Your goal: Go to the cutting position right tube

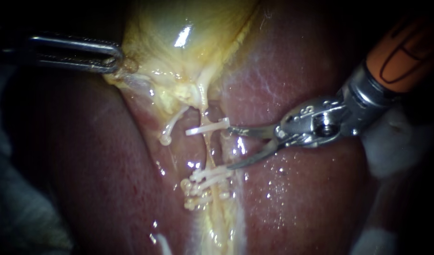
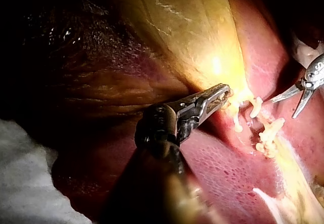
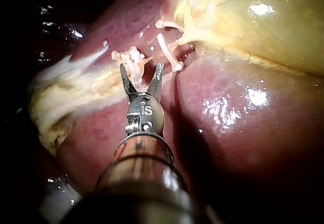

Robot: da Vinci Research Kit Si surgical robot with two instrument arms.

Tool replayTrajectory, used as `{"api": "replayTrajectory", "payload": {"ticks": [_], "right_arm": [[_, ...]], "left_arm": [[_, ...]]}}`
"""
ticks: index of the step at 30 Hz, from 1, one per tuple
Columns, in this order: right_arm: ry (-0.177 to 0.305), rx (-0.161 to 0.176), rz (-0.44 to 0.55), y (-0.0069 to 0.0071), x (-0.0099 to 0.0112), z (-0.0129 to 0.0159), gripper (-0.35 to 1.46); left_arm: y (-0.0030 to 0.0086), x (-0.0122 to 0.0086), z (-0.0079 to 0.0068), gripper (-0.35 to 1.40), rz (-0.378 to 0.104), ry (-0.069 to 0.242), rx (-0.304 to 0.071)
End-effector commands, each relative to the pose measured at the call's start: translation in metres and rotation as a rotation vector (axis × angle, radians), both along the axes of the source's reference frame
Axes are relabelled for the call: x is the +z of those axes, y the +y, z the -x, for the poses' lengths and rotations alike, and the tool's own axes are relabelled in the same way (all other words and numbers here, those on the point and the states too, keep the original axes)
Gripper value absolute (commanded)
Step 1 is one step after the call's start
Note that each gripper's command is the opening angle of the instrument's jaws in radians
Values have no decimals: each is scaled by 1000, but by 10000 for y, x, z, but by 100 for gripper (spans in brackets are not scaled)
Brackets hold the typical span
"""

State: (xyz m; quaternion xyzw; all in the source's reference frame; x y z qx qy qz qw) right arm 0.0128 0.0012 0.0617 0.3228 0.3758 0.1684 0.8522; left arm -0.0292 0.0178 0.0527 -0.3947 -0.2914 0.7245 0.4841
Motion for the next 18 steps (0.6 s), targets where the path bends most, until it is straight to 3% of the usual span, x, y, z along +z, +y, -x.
{"api": "replayTrajectory", "payload": {"ticks": [1, 9, 18], "right_arm": [[-4, -1, -21, 0, 5, -1, 143], [1, -7, -109, -5, 41, -16, 140], [45, -13, -201, -10, 53, -44, 135]], "left_arm": [[0, 0, 0, -35, 0, 0, 0], [0, 0, 0, -35, 0, 0, 0], [-1, -1, 0, -35, 0, 0, 0]]}}
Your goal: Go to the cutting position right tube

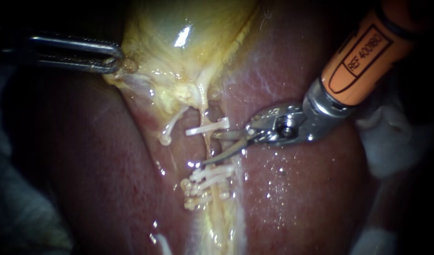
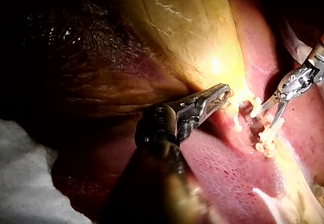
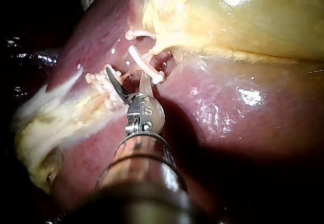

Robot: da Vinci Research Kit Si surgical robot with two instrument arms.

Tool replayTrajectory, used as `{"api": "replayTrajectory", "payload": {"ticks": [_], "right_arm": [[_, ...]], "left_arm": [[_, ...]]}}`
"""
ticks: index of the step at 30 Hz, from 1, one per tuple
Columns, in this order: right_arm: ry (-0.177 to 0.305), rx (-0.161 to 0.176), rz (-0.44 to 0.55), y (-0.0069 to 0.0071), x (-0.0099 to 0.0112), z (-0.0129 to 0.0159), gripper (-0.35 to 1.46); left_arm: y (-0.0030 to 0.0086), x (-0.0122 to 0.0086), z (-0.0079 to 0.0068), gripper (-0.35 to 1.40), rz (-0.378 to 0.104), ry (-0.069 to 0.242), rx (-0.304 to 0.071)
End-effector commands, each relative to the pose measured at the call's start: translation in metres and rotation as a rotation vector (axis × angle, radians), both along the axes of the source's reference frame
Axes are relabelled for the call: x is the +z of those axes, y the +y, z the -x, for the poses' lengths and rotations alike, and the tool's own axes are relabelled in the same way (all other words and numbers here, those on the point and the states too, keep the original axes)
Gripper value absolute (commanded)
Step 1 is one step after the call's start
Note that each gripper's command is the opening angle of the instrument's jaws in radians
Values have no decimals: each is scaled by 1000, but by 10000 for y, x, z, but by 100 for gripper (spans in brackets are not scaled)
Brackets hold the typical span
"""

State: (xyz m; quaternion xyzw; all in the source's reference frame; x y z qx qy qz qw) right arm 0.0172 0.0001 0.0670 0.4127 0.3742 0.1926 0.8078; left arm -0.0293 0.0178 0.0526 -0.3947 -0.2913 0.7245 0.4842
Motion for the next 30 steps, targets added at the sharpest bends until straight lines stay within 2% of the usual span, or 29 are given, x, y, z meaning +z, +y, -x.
{"api": "replayTrajectory", "payload": {"ticks": [1, 10, 18, 25, 30], "right_arm": [[7, -2, -11, -1, 1, -3, 133], [85, -6, -65, -2, 3, -25, 131], [148, -16, -119, -11, -2, -46, 130], [182, -28, -137, -19, -3, -63, 130], [207, -17, -147, -19, -2, -67, 130]], "left_arm": [[0, 0, 0, -35, 0, 0, 0], [0, 0, 0, -35, 0, 0, -1], [0, 0, 2, -35, 0, 1, -1], [0, 0, 3, -35, 0, 1, -2], [1, 0, 3, -35, 5, 1, 1]]}}
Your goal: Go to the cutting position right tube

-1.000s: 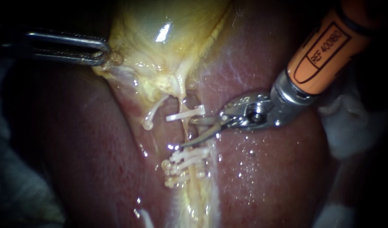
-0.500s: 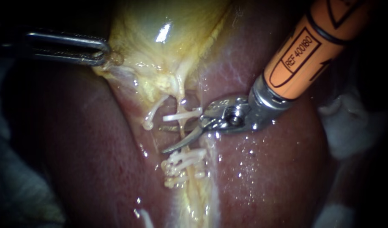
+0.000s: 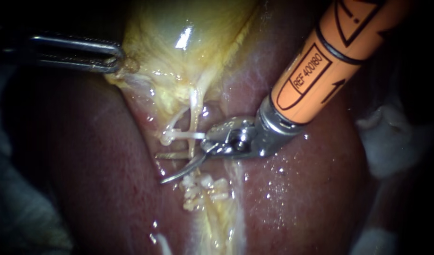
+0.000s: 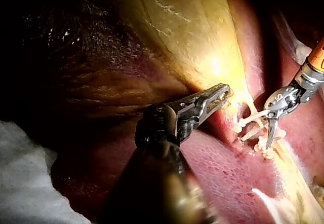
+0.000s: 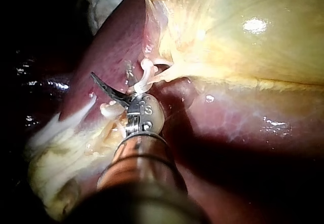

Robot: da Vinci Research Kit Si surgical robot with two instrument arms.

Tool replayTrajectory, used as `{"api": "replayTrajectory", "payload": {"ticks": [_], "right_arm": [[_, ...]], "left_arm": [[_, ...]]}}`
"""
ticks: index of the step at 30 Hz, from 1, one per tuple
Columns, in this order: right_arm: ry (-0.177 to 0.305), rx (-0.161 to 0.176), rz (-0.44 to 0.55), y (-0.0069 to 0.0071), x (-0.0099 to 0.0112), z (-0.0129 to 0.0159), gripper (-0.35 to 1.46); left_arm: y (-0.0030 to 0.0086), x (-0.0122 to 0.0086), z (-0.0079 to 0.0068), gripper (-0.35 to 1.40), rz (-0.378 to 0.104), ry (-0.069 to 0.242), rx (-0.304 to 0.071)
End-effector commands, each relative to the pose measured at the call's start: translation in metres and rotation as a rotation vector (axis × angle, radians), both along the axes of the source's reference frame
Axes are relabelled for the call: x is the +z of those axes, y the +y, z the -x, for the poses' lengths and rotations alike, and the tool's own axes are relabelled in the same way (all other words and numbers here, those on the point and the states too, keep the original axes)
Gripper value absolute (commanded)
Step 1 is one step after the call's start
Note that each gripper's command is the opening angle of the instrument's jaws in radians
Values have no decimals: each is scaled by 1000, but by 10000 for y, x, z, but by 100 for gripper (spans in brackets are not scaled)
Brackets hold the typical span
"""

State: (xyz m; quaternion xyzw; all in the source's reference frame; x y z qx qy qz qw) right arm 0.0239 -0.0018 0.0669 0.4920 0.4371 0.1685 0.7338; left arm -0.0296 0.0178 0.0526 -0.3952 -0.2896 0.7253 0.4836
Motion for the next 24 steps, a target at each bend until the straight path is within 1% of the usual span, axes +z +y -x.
{"api": "replayTrajectory", "payload": {"ticks": [1, 6, 14, 15, 17, 24], "right_arm": [[-1, 0, 0, 0, 0, 0, 130], [18, 7, -10, -1, -5, 0, 130], [74, 28, -45, -1, -30, -2, 130], [81, 27, -49, 0, -32, -2, 130], [90, 11, -52, 1, -34, -2, 130], [92, 12, -47, 2, -35, -2, 128]], "left_arm": [[0, 0, 0, -35, 1, -1, 1], [0, 0, 1, -35, 1, 0, 1], [0, 0, 0, -35, 1, -1, 1], [0, 0, 0, -35, 1, -1, 1], [0, 0, 0, -35, 1, -1, 1], [0, 0, 0, -35, 1, -1, 1]]}}
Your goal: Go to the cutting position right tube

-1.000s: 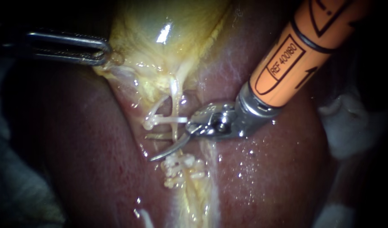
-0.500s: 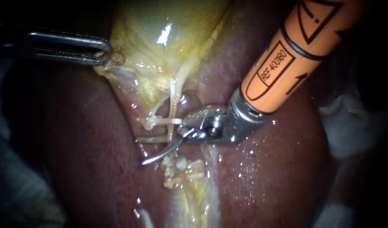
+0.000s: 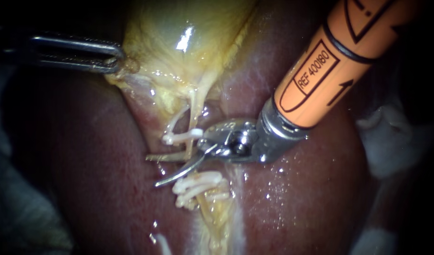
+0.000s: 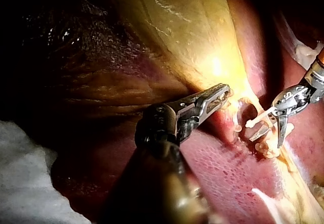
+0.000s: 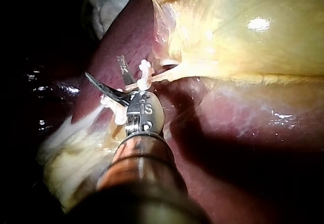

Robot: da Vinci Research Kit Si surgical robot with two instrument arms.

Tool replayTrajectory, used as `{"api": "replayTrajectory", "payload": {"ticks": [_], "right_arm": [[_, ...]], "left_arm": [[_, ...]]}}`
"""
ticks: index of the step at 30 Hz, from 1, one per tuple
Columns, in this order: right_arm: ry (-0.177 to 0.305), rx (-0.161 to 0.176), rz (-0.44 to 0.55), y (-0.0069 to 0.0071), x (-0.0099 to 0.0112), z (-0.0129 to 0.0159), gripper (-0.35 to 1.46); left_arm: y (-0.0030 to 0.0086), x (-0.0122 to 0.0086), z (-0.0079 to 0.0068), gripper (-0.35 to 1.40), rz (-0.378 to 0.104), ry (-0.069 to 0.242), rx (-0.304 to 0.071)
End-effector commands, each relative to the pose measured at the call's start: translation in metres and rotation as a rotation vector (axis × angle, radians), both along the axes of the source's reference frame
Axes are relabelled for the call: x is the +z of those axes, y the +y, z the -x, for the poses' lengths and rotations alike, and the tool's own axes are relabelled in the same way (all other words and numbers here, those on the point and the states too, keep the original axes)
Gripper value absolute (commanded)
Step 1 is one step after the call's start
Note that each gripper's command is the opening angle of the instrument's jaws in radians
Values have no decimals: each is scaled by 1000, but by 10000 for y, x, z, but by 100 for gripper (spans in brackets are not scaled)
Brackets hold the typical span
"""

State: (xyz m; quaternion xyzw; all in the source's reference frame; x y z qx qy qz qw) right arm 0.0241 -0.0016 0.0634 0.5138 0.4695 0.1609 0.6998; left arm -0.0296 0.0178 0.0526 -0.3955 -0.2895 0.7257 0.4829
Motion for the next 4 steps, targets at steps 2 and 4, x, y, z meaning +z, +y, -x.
{"api": "replayTrajectory", "payload": {"ticks": [2, 4], "right_arm": [[0, -1, 1, 0, 1, 0, 128], [-1, 0, 1, 0, 2, 0, 128]], "left_arm": [[0, 0, 0, -35, 0, 0, 0], [0, 0, 0, -35, 0, 0, 0]]}}
